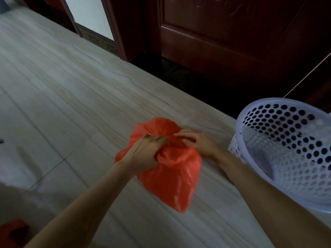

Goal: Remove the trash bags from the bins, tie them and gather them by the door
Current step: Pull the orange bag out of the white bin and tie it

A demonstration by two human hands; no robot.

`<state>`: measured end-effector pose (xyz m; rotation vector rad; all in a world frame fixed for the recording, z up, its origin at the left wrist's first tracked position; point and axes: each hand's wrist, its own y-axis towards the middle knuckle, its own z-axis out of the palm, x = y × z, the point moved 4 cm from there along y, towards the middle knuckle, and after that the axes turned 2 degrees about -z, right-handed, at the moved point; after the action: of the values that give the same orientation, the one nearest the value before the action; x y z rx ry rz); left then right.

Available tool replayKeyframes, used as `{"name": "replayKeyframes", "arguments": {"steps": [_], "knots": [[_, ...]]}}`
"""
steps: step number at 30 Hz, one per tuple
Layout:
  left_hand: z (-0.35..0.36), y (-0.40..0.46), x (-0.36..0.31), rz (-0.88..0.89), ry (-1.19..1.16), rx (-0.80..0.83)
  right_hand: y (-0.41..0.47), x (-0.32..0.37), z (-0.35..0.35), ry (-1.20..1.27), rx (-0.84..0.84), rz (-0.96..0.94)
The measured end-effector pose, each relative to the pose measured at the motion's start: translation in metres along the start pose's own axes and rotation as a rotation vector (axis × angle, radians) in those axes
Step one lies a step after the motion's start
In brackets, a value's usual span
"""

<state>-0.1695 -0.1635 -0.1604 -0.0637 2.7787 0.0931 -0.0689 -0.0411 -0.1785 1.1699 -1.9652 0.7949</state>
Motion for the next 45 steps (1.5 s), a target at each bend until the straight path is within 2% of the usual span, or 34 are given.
{"name": "replayKeyframes", "arguments": {"steps": [3, 7, 9, 14, 16, 19, 21, 25, 31, 34, 37, 40, 42, 45], "knots": [[0.003, -0.004, 0.003, -0.191, -0.182, -0.200, -0.006, -0.005, 0.004, 0.022, -0.042, -0.037], [0.011, -0.011, 0.006, -0.523, -0.555, -0.492, -0.009, -0.010, 0.012, 0.039, -0.031, 0.029], [0.014, -0.012, 0.008, -0.611, -0.683, -0.538, -0.012, -0.008, 0.013, 0.028, -0.042, 0.069], [0.019, -0.016, 0.021, -0.795, -0.960, -0.512, -0.012, 0.004, 0.023, -0.013, -0.022, 0.061], [0.018, -0.017, 0.023, -0.807, -0.906, -0.498, -0.011, 0.008, 0.027, -0.016, -0.017, 0.046], [0.014, -0.017, 0.026, -0.750, -0.698, -0.479, -0.009, 0.015, 0.034, -0.004, 0.008, 0.028], [0.012, -0.018, 0.026, -0.742, -0.675, -0.511, -0.008, 0.017, 0.037, -0.019, 0.025, 0.023], [0.011, -0.019, 0.027, -0.823, -0.852, -0.588, -0.009, 0.021, 0.038, -0.014, 0.050, 0.010], [0.015, -0.020, 0.040, -1.016, -1.212, -0.574, -0.015, 0.030, 0.046, 0.038, 0.147, 0.011], [0.012, -0.015, 0.039, -0.936, -1.299, -0.618, -0.019, 0.032, 0.047, 0.078, 0.162, 0.013], [0.011, -0.012, 0.033, -0.878, -1.338, -0.750, -0.017, 0.031, 0.047, 0.088, 0.181, 0.031], [0.025, -0.009, 0.031, -0.736, -1.700, -0.810, -0.019, 0.028, 0.049, 0.084, 0.239, 0.066], [0.033, -0.006, 0.029, -0.682, -1.891, -0.804, -0.020, 0.026, 0.048, 0.173, 0.165, 0.094], [0.034, -0.003, 0.024, -0.665, -1.952, -0.789, -0.017, 0.022, 0.041, 0.354, -0.164, 0.115]]}}
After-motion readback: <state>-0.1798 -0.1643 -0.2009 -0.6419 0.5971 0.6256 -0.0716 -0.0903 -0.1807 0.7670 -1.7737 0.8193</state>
